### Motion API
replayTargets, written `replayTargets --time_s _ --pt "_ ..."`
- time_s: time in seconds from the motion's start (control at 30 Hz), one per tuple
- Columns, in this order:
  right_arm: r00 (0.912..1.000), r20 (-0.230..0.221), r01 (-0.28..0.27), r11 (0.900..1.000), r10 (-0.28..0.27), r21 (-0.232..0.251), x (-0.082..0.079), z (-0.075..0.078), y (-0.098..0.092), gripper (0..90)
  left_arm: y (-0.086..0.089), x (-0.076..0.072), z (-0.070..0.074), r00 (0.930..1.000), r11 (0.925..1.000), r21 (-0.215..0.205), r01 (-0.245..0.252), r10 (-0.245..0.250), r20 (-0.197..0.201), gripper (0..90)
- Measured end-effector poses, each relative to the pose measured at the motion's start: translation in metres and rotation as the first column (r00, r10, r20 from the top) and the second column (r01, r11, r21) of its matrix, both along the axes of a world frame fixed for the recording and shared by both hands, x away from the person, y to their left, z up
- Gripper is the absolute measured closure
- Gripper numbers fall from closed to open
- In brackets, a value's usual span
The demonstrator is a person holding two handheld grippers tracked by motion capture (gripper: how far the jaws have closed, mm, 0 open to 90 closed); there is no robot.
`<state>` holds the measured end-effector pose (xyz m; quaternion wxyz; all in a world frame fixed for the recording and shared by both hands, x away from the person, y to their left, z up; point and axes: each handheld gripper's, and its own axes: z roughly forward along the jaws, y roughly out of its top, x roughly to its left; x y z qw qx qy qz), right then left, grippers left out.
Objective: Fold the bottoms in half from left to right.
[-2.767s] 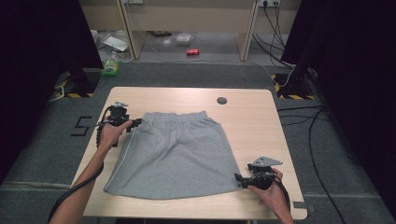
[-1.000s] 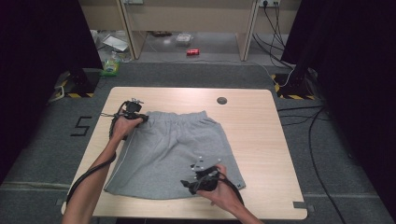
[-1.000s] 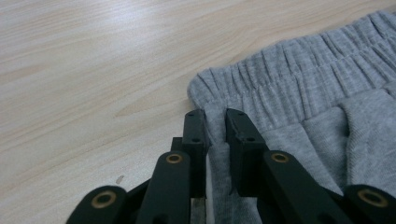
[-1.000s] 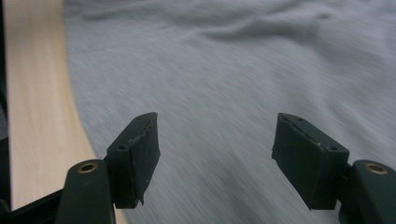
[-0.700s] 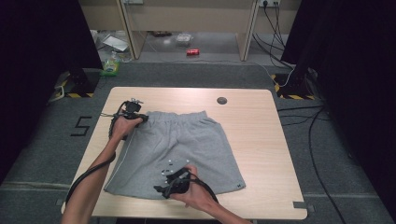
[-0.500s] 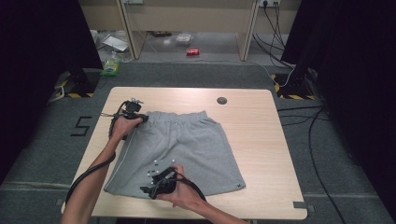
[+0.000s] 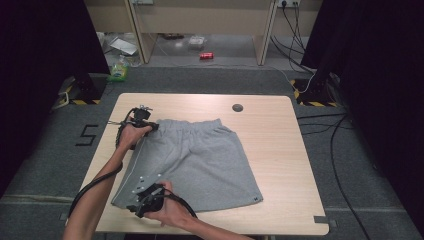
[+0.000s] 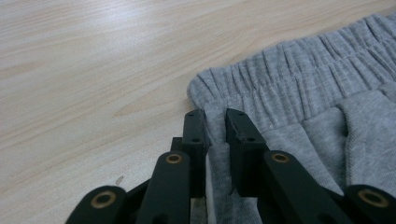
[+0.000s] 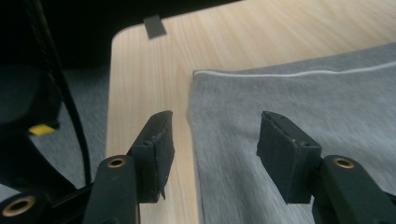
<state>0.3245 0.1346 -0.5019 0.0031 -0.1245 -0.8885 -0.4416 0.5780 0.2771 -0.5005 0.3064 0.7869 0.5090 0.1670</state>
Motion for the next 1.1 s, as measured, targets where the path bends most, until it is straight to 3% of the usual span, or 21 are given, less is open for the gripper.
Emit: replayTargets --time_s 0.07,0.1,0.2,0.27,0.3,0.57,0.6,0.67,0.7,0.8,0.83,0.87,1.1 --pt "0.9999 0.005 -0.014 1.0 0.014 -0.001 0.0 -0.001 0.01 47.7 -0.001 0.0 0.0 1.0 1.0 0.007 0.005 -0.005 0.002 77.7" --pt "0.9992 0.033 -0.022 1.0 0.022 -0.012 -0.001 0.0 0.019 48.8 -0.001 0.0 0.0 1.0 0.9999 0.008 0.006 -0.006 0.005 77.7" --pt "0.9983 0.038 -0.043 0.999 0.044 -0.025 -0.001 -0.002 0.03 49.0 0.0 0.0 0.0 1.0 1.0 0.003 0.007 -0.007 0.002 77.7" --pt "0.9984 0.036 -0.041 0.998 0.042 -0.036 -0.002 -0.002 0.033 49.2 0.002 0.0 -0.001 1.0 0.9999 -0.01 0.007 -0.007 0.001 77.7" --pt "0.9983 0.038 -0.043 0.998 0.045 -0.055 -0.002 -0.005 0.039 49.4 0.006 0.001 -0.002 0.9999 0.9987 -0.051 -0.005 0.005 -0.012 77.6" --pt "0.998 0.053 -0.026 0.992 0.033 -0.125 -0.001 -0.013 0.054 50.3 0.008 0.0 -0.003 1.0 0.998 -0.063 0.005 -0.005 -0.001 77.5" --pt "0.9968 0.075 -0.017 0.989 0.028 -0.147 -0.002 -0.014 0.058 54.0 0.009 0.0 -0.004 1.0 0.9977 -0.068 0.005 -0.005 0.0 77.5" --pt "0.9953 0.092 -0.017 0.989 0.03 -0.146 -0.002 -0.014 0.059 58.4 0.009 0.0 -0.004 1.0 0.9973 -0.073 0.005 -0.005 -0.002 77.5" --pt "0.9953 0.092 -0.017 0.989 0.03 -0.146 -0.002 -0.014 0.059 58.4 0.009 0.0 -0.004 1.0 0.9973 -0.073 0.005 -0.005 -0.002 77.5" --pt "0.9967 0.08 -0.004 0.989 0.016 -0.147 0.0 -0.013 0.058 76.3 0.008 0.0 -0.003 1.0 0.9978 -0.066 0.007 -0.007 0.0 77.5" --pt "0.9967 0.08 -0.004 0.989 0.016 -0.147 0.0 -0.013 0.058 76.3 0.008 0.0 -0.003 1.0 0.9982 -0.06 0.009 -0.009 0.003 77.5" --pt "0.9977 0.067 0.001 0.989 0.009 -0.149 0.002 -0.013 0.057 83.3 0.007 -0.001 -0.003 0.9999 0.9986 -0.053 0.011 -0.01 0.008 77.6" --pt "0.9995 0.027 -0.014 0.993 0.017 -0.114 0.008 -0.012 0.048 86.3 0.009 -0.002 -0.003 0.9999 0.9975 -0.07 0.009 -0.009 0.009 78.4"
